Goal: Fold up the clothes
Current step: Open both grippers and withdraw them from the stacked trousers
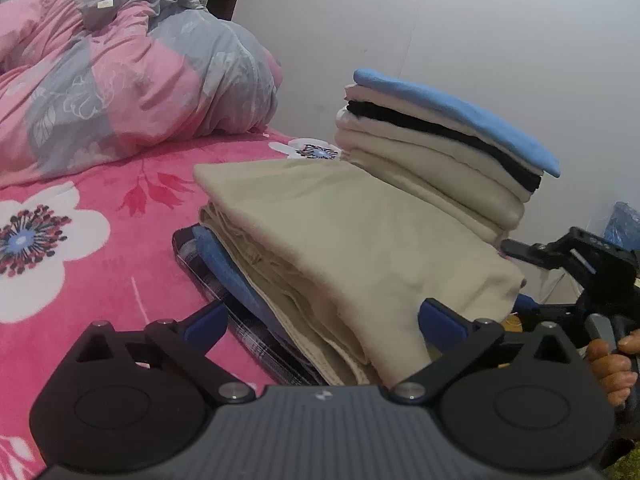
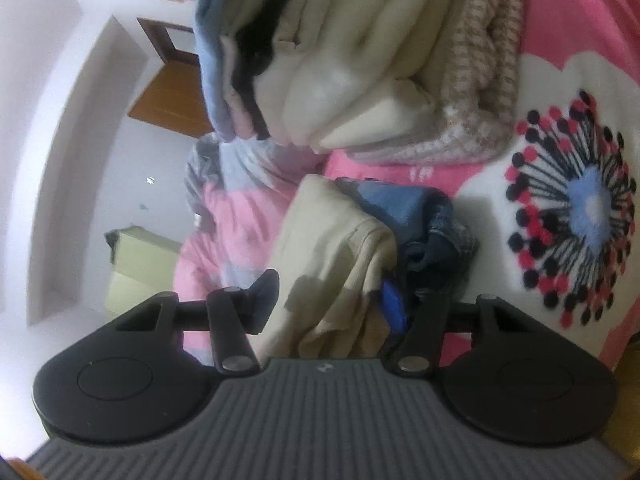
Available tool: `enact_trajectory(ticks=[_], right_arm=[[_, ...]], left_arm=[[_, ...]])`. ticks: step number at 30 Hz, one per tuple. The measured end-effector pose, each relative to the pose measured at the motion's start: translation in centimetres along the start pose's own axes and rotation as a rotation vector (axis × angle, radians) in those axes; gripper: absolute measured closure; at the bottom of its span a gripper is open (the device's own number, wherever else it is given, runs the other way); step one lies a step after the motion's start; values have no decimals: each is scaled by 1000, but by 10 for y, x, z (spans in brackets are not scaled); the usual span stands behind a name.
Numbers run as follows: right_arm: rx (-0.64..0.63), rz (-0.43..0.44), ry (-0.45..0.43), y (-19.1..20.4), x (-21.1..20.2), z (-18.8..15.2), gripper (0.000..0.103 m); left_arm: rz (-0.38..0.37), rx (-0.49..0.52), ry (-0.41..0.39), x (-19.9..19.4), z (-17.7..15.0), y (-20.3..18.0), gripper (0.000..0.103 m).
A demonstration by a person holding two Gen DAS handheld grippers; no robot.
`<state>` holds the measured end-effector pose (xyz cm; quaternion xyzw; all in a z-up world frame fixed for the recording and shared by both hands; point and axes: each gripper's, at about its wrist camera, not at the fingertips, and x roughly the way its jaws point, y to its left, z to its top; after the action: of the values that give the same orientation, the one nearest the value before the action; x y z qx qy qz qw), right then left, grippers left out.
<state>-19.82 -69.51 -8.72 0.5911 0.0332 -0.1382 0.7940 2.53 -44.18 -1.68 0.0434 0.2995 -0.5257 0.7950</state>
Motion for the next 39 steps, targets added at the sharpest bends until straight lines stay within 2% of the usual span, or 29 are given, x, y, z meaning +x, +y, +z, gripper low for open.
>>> enact_trajectory(ticks=[1,2,4,8,12,14,16,17,21,23,24,28,32,33,34,36,39], right_arm=[[-4,-14,-1,1,2,0,66],[-13,-22,-3,2,4,0,69],[-39,-21,-14,9,6,5,81],[-117,-12,-44,28,5,14,84],[-165,-72,-47,18,21,17,84],[-143,-62,-44,7,23,17,84],[-132,-67,-53,7,17,15,76],[-166,-94,-73,15,10,11,75],[-414,-199,-132,61,-15,-15,71],[-505,-198,-127,75,-29,-31,65],[-552,-198,-124,83,-34,-41,59],[-768,-212,-136,112,-48,-78,49],[-894,-206,-115,137,-49,-109,45],[-907,-190,-109,143,-50,-118,38],[-918,-175,-106,148,-52,-127,25],[-947,-159,-106,158,-58,-146,9],[-998,-163,-106,172,-70,-176,1]], left_arm=[[-2,-4,0,1,-1,0,0],[-5,-8,0,2,-2,-1,0],[-12,-8,2,3,-1,-5,1],[-6,34,1,9,1,-18,1],[-45,-2,28,19,-1,-17,1],[-57,-15,29,20,-3,-16,1],[-53,-21,15,14,-4,-15,2],[-49,-26,8,9,-4,-15,2],[-31,-37,-30,-19,-5,-11,2],[-22,-43,-48,-36,-7,-9,2],[-19,-47,-52,-46,-9,-8,2],[0,-80,-68,-87,-18,1,0],[53,-104,-104,-131,-27,8,0],[70,-106,-116,-141,-29,9,0],[87,-108,-126,-151,-31,10,0],[114,-114,-140,-167,-33,11,0],[153,-119,-157,-191,-40,14,0]])
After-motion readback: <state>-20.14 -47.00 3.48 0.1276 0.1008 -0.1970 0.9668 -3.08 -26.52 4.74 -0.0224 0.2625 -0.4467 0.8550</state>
